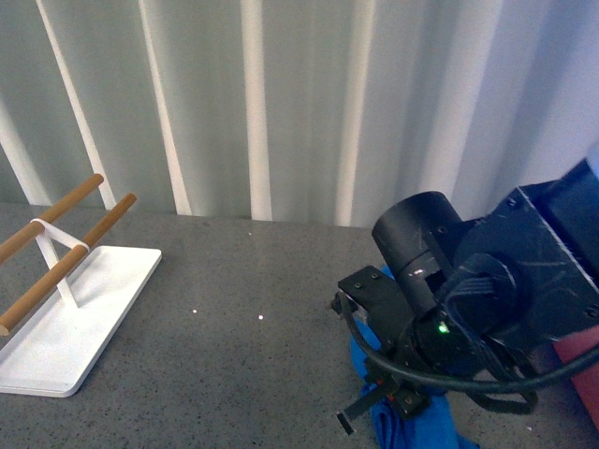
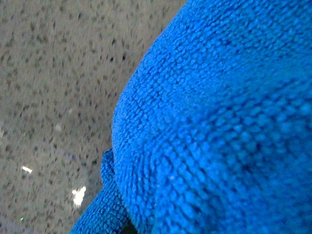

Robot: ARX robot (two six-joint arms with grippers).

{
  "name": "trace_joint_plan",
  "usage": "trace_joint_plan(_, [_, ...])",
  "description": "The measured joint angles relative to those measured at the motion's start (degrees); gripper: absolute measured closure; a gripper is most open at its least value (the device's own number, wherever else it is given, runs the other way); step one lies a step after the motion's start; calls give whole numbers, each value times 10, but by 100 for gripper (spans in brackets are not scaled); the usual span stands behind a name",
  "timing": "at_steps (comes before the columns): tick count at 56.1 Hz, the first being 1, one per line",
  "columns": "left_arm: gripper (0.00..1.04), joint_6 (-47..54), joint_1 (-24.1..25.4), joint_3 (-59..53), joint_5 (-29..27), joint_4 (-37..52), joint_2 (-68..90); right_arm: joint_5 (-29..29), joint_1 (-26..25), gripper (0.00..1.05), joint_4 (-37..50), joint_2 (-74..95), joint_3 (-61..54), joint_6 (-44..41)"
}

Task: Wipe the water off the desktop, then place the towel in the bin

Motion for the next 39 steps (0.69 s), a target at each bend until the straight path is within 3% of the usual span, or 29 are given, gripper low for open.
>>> trace_joint_plan(17, [7, 0, 0, 0, 0, 0, 0, -9, 33, 99, -8, 39, 79, 5])
trace_joint_plan(39, [7, 0, 0, 0, 0, 0, 0, -111, 92, 99, 31, 31, 56, 11])
